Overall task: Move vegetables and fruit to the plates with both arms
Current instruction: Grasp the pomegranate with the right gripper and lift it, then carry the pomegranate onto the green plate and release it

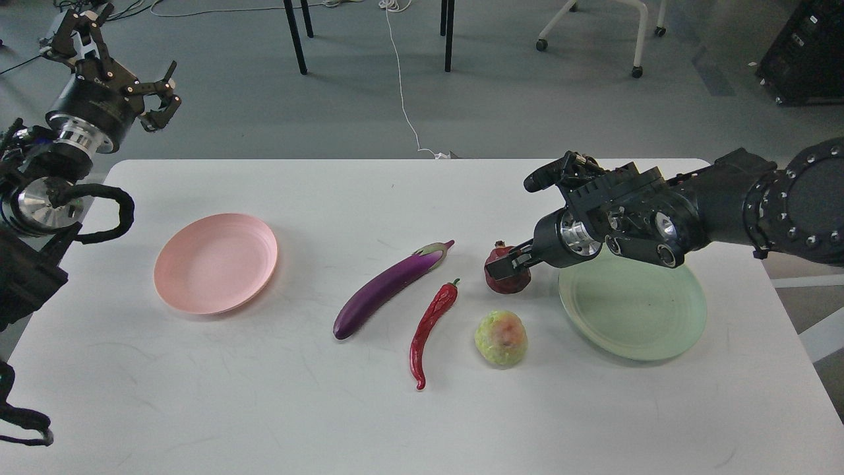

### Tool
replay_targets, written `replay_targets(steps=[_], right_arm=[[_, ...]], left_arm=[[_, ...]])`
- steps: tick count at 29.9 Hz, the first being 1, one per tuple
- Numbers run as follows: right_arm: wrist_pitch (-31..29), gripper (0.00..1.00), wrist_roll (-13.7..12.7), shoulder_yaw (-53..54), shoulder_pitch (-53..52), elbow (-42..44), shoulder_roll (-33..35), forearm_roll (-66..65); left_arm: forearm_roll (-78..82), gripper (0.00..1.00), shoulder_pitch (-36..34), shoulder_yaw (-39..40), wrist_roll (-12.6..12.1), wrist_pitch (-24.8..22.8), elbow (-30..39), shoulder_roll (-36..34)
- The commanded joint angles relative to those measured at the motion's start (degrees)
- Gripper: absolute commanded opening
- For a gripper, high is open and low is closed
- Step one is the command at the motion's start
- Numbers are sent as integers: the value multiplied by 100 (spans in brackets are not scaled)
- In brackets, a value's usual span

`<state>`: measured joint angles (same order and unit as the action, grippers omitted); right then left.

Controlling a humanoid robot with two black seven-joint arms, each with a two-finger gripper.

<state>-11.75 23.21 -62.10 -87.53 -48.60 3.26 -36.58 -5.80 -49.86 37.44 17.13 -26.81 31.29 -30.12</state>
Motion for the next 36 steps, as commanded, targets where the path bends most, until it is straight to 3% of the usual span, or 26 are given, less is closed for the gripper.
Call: replay_targets(steps=[1, 3, 12, 17, 23, 30, 36], right_arm=[[24, 56, -1, 14, -71, -61, 52, 11], [6, 49, -1, 40, -202, -79, 122, 55], [-29, 48, -1, -13, -853, -790, 1421, -348], [-3, 51, -10, -4, -775, -1169, 2134, -982], [33, 57, -54, -13, -528, -1134, 2434, -1395], [59, 92, -36, 92, -195, -915, 2451, -1387], [15, 98, -27, 128, -352, -923, 2460, -1369]], left_arm=[[0, 98, 11, 0, 1, 9, 0, -2], [0, 98, 11, 0, 1, 9, 0, -2], [0, 98, 29, 0, 1, 0, 0, -64], [0, 98, 29, 0, 1, 0, 0, -64], [0, 98, 29, -17, 1, -9, 9, -55], [8, 98, 116, -61, 1, 0, 9, -46], [8, 98, 143, -52, 1, -9, 9, -64]])
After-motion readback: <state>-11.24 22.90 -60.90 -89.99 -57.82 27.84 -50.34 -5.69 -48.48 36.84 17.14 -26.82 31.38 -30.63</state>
